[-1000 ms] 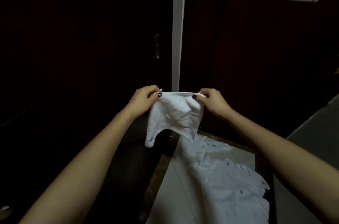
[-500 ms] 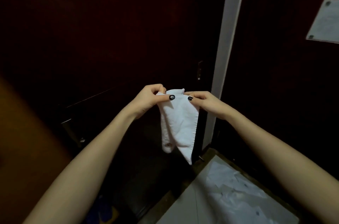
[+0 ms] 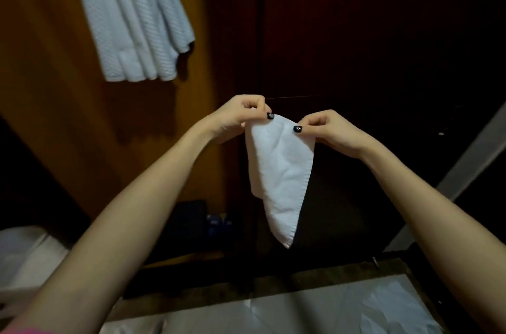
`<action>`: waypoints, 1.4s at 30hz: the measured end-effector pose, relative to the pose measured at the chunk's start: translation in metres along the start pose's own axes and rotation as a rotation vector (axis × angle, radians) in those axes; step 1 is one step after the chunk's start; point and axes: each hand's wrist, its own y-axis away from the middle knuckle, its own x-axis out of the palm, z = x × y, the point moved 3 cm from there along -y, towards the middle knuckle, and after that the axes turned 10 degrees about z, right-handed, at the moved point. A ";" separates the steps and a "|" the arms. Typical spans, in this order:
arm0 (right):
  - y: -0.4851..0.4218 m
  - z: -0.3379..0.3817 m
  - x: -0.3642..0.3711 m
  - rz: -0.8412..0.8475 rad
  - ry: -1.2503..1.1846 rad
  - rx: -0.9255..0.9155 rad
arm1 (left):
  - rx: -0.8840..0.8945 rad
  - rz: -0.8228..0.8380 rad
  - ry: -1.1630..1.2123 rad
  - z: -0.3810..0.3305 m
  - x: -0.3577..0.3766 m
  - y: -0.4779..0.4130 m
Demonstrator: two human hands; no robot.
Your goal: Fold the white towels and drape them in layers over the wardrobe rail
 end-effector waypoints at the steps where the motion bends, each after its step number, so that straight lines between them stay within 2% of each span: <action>1: -0.011 0.008 0.011 -0.004 0.030 -0.019 | -0.009 -0.031 -0.045 0.002 -0.014 0.012; 5: -0.051 0.035 0.047 -0.098 0.057 -0.071 | -0.035 -0.108 -0.259 0.009 -0.071 0.063; 12: -0.115 0.072 0.109 -0.232 0.169 -0.082 | -0.080 -0.040 -0.353 0.031 -0.145 0.136; 16: -0.136 0.085 0.146 -0.094 0.188 -0.083 | -0.085 -0.117 -0.473 0.047 -0.174 0.159; 18: -0.144 0.086 0.162 -0.023 0.193 -0.070 | -0.052 -0.144 -0.463 0.053 -0.186 0.168; 23: -0.159 0.085 0.194 0.026 0.264 -0.044 | 0.013 -0.217 -0.387 0.060 -0.213 0.188; 28: -0.172 0.094 0.211 -0.020 0.366 -0.047 | 0.043 -0.223 -0.310 0.063 -0.235 0.198; 35: -0.183 0.119 0.218 -0.153 0.401 -0.181 | 0.079 -0.271 -0.307 0.063 -0.261 0.208; 42: -0.192 0.129 0.215 -0.145 0.337 -0.197 | 0.122 -0.297 -0.288 0.048 -0.270 0.207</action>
